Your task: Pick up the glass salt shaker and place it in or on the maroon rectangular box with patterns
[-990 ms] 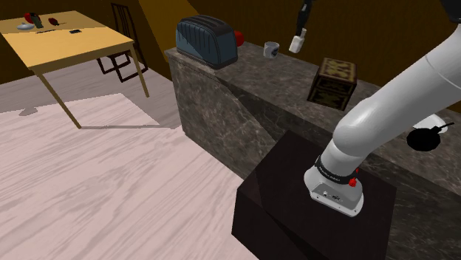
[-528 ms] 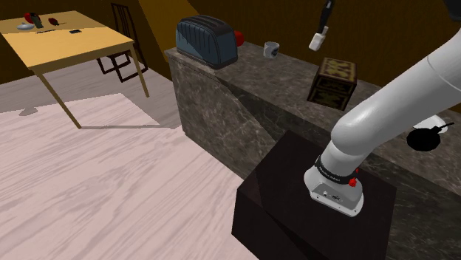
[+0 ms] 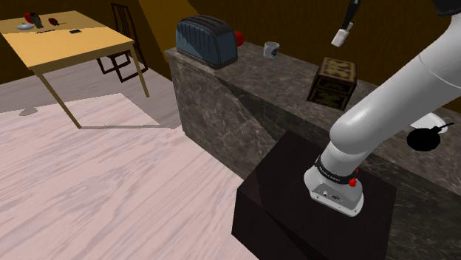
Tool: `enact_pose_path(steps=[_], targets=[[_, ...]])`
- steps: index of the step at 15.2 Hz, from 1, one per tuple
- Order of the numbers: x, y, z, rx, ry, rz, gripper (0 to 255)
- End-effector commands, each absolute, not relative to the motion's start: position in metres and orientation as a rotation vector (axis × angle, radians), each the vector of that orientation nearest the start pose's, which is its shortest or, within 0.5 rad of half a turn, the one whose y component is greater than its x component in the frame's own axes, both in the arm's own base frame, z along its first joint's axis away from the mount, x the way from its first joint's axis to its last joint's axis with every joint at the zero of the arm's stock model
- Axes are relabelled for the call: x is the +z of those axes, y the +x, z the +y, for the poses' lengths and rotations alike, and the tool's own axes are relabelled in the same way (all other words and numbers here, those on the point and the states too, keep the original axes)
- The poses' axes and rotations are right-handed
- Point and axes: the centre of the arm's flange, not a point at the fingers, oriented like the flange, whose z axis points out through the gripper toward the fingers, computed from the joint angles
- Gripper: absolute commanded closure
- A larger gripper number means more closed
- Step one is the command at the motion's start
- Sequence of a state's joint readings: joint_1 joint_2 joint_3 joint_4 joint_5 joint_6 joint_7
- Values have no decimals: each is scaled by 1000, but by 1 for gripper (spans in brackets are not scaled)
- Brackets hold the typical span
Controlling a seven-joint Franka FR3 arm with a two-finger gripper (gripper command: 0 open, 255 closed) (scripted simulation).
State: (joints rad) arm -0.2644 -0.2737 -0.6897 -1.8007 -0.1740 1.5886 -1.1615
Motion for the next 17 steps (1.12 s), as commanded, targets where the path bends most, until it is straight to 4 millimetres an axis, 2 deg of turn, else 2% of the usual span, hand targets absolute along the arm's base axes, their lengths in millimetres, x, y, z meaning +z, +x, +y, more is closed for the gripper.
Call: enact_pose_path(steps=[1,4,5,17], targets=[[625,218,-454,1,-3123,-362,255],[630,192,-483,1,-3123,-362,255],[630,191,-484,1,-3123,-362,255],[567,191,-484,1,-3123,-362,255]])
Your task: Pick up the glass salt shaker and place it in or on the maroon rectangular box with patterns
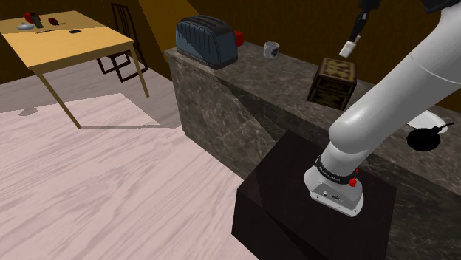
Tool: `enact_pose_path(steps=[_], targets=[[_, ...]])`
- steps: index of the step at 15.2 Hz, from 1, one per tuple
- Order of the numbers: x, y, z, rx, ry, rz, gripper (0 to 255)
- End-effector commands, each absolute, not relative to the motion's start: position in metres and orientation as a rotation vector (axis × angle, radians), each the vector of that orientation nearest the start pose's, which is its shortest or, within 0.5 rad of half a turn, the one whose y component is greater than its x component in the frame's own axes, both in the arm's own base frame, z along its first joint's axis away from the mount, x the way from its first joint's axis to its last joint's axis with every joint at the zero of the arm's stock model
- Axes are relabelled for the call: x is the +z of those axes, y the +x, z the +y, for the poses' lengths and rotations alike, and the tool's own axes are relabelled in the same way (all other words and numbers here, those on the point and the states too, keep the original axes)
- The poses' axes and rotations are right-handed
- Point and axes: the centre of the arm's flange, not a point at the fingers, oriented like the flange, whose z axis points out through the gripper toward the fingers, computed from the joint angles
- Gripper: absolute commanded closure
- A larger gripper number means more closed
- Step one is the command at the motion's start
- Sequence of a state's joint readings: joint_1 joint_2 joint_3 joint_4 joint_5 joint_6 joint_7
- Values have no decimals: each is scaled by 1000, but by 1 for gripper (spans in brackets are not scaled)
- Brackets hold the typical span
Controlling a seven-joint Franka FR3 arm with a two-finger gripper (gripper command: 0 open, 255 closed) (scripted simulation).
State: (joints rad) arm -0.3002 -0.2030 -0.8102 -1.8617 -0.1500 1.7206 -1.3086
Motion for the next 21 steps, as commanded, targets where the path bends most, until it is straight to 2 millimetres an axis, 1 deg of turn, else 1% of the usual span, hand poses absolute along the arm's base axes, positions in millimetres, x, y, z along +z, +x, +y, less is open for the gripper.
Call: enact_pose_path(steps=[1,9,16,17,21], targets=[[562,191,-484,1,-3123,-362,255],[518,191,-484,1,-3123,-362,255],[518,191,-484,1,-3123,-362,255],[518,191,-484,1,-3123,-362,0],[518,191,-484,1,-3123,-362,0]])
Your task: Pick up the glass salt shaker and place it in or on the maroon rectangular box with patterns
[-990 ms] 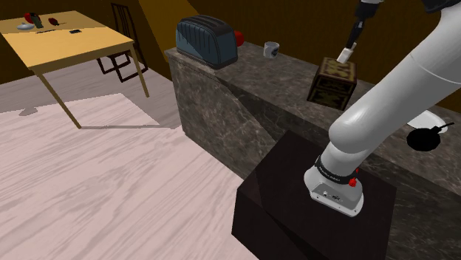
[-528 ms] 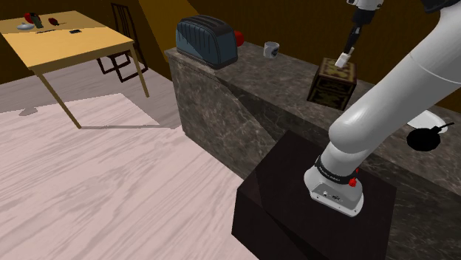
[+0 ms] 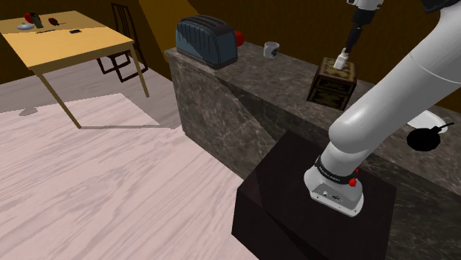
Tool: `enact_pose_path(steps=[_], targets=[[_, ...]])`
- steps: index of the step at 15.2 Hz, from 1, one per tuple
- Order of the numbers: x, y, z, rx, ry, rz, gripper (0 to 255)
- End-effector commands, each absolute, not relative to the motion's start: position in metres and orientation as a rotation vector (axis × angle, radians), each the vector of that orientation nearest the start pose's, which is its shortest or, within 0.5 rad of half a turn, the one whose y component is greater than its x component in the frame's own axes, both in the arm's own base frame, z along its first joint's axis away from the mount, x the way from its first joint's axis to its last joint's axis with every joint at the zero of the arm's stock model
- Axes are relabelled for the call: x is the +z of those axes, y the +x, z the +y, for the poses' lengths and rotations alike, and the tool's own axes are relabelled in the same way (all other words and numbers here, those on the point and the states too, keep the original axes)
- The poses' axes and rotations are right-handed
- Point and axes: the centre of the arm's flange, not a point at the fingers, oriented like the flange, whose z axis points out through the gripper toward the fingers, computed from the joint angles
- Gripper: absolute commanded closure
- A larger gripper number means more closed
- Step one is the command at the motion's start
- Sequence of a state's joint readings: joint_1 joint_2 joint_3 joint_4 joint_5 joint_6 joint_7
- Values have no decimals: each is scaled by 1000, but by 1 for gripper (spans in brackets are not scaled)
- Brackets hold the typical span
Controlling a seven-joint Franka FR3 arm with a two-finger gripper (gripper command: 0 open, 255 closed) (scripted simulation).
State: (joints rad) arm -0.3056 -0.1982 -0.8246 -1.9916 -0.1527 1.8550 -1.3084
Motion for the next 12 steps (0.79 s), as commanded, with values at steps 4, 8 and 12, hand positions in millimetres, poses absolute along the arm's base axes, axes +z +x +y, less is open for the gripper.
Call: enact_pose_path(steps=[4,8,12], targets=[[558,191,-484,1,-3123,-362,0],[568,191,-484,1,-3123,-362,0],[568,191,-484,1,-3123,-362,0]])
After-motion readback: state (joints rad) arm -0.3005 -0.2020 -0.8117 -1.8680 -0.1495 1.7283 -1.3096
